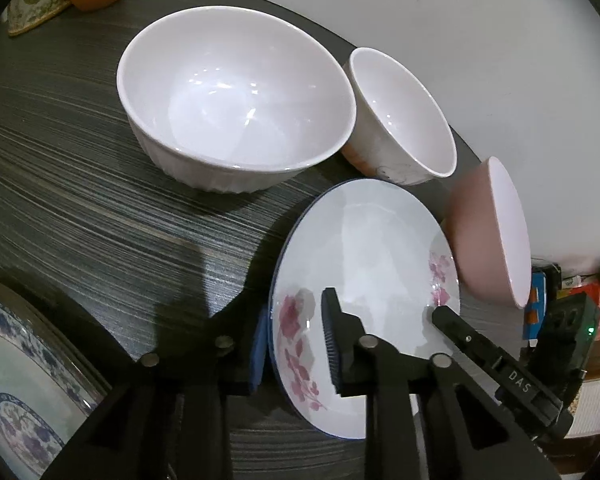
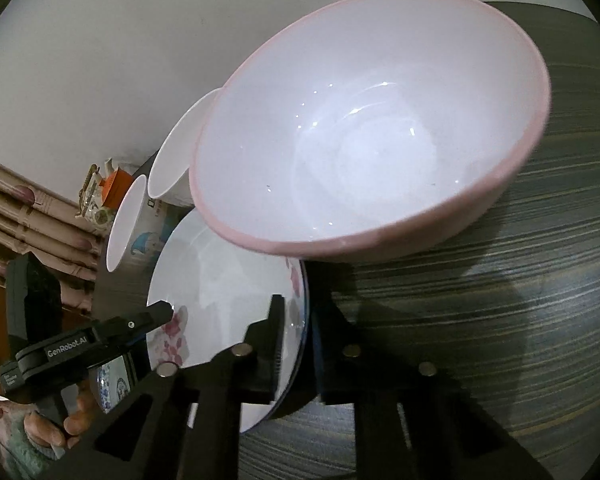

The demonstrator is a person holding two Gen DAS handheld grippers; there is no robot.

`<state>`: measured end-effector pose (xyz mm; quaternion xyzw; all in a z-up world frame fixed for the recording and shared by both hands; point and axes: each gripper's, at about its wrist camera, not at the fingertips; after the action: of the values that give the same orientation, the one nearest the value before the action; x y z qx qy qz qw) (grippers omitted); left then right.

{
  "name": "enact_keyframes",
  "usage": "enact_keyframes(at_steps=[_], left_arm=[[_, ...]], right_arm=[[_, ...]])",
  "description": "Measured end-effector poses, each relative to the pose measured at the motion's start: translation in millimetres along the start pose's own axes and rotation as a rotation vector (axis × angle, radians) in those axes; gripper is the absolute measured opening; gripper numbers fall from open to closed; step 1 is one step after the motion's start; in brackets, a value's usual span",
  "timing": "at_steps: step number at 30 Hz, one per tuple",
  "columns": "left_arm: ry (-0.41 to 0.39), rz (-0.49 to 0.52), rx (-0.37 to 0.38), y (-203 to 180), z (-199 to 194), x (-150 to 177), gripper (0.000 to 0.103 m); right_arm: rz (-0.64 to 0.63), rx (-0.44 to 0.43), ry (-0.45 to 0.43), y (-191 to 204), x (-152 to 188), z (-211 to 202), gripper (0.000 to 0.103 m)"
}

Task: Organize plates and bowls

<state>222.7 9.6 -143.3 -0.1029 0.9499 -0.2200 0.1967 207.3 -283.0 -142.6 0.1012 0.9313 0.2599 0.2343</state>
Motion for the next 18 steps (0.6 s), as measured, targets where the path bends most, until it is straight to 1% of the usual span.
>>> enact_keyframes(at_steps=[1,2,3,5,10,18], left_arm=[[0.000,0.003,-0.005,-0.2,0.4,0.0,0.019],[-0.001,0.008,-0.014,-1.2,0.7,-0.3,0.015],[-0.003,0.014,-0.020,-6.0,4.0,-1.3,0.011],[-0.007,0.032,-0.028,-4.7,2.3,0.7,0.008],[0.008,0.056,-0.029,-7.0,1.2,11.9,0.008],[0.051,0.085,-0.026,-11.2,-10.6,47.2,0.008]], right_arm=[[-0.003,0.005,0.000,0.7,-0.1,0.4,0.010],[-0.006,0.011,0.001,0.7,-0.1,0.5,0.008],[-0.006,0.014,0.004,-0.1,0.3,-0.1,0.008],[-0.008,0.018,0.008,-0.3,2.2,-1.6,0.008],[-0.008,0.035,0.017,-3.1,12.6,-10.7,0.008],[-0.001,0.063,0.050,-7.6,39.7,-30.2,0.008]])
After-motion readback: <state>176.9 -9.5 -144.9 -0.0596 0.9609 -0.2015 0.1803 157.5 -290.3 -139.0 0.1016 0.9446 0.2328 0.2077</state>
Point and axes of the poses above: each gripper's, at about its wrist camera, not at the fingertips, and z roughly the way its jaws point, y to its left, x to its underside, and after that the axes turned 7 degrees about -y, right-handed
